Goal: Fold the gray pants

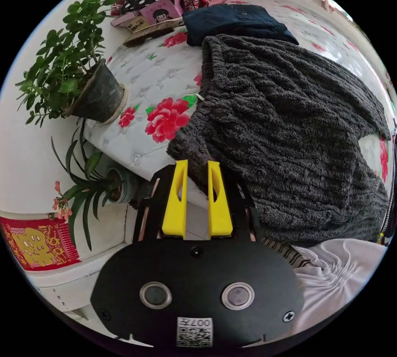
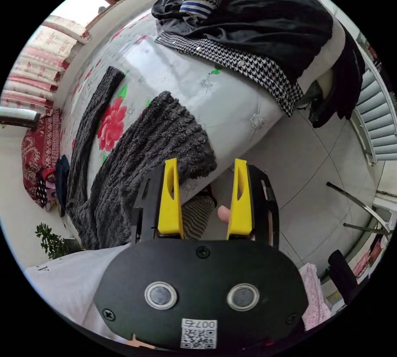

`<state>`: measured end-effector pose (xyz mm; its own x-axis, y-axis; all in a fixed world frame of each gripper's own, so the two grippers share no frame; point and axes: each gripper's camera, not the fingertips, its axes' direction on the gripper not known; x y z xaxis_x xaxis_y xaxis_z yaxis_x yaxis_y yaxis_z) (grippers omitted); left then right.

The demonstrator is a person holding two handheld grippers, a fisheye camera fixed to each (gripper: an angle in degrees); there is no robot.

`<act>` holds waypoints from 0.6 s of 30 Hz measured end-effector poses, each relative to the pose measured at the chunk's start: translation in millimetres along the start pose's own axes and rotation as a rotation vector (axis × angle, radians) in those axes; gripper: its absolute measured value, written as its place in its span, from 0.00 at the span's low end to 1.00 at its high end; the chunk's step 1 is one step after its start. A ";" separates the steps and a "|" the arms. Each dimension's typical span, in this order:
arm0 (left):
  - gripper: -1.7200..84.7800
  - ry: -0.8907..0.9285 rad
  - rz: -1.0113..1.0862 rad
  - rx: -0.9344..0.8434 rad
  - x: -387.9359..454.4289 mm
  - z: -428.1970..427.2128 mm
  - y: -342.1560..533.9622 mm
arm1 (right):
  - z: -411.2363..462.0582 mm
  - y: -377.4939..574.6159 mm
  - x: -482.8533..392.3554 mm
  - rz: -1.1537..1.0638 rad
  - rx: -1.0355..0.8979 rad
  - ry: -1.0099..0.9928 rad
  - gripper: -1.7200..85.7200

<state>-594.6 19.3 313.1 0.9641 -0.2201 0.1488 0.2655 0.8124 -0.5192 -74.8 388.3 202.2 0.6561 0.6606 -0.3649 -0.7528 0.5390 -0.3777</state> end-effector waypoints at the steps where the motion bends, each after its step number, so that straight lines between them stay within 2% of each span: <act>1: 0.11 0.007 -0.009 -0.002 -1.2 0.3 0.2 | 14.4 -0.5 15.2 0.034 -0.031 -0.059 0.16; 4: 0.11 0.007 -0.009 -0.033 0.9 6.9 -5.0 | 46.5 -7.7 32.9 0.078 -0.109 -0.216 0.13; 7: 0.10 -0.016 0.014 -0.069 10.5 17.2 -14.0 | 44.7 -18.9 10.1 -0.018 -0.074 -0.205 0.07; 9: 0.09 -0.051 0.045 -0.076 18.2 19.3 -20.2 | 23.1 -29.5 -17.8 -0.149 0.001 -0.233 0.06; 11: 0.08 -0.075 0.069 -0.089 21.9 20.2 -21.8 | -27.2 -36.7 -56.7 -0.362 0.168 -0.294 0.04; 14: 0.06 -0.063 0.071 -0.082 19.1 17.5 -16.0 | -74.5 -30.3 -81.2 -0.556 0.356 -0.306 0.04; 16: 0.06 -0.055 0.064 -0.064 13.9 14.0 -9.8 | -67.6 -32.6 -73.6 -0.558 0.369 -0.257 0.04; 18: 0.06 -0.040 0.042 -0.034 1.7 3.6 -1.4 | -29.8 -43.4 -49.2 -0.466 0.277 -0.206 0.04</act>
<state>-593.4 19.8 317.1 0.9735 -0.1639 0.1594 0.2256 0.8016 -0.5536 -72.8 316.9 211.2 0.9185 0.3942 -0.0297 -0.3912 0.8957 -0.2113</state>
